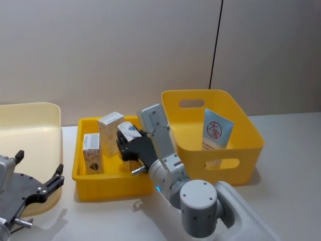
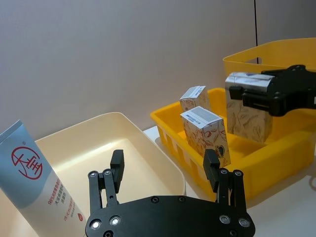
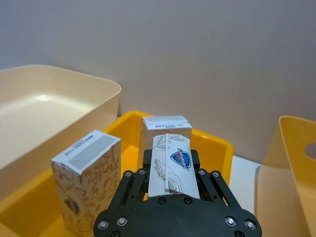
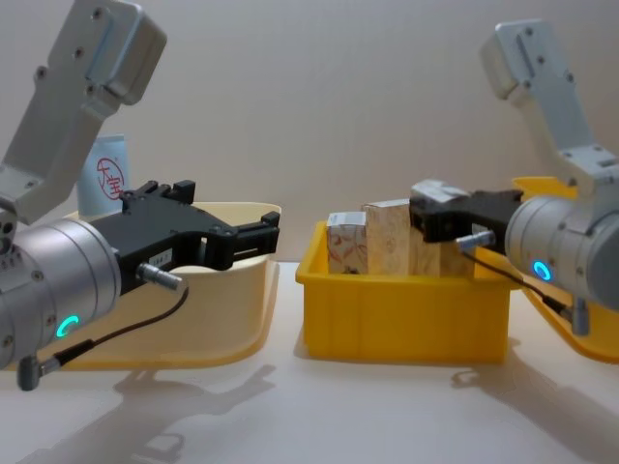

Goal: Bimanual collaborative sorting of washing and personal care products

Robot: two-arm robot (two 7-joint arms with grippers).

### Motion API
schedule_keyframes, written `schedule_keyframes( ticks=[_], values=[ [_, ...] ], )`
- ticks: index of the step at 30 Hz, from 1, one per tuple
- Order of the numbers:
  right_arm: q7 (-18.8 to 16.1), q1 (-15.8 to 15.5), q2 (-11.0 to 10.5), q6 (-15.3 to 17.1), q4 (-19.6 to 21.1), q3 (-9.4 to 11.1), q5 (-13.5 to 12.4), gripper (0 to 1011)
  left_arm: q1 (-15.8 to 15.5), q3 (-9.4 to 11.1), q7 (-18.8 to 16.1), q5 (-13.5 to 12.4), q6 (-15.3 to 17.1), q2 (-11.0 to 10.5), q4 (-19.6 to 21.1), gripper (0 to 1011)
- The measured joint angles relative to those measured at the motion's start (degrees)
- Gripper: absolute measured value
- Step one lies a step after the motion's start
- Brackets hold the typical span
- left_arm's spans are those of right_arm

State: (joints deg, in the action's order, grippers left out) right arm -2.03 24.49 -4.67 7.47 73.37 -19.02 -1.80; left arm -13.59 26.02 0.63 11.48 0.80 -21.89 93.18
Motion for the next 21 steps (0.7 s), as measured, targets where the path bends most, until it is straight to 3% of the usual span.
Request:
schedule_keyframes(
  ticks=[15,21],
  values=[
    [0.4,-1.8,-0.4,-9.8,4.0,2.1,0.0,392,0.0,0.0,0.0,0.0,0.0,0.0,0.0,1000],
    [1.3,-3.2,-0.7,-11.8,7.3,3.2,0.4,392,0.0,0.0,0.0,0.0,0.0,0.0,0.0,999]
  ],
)
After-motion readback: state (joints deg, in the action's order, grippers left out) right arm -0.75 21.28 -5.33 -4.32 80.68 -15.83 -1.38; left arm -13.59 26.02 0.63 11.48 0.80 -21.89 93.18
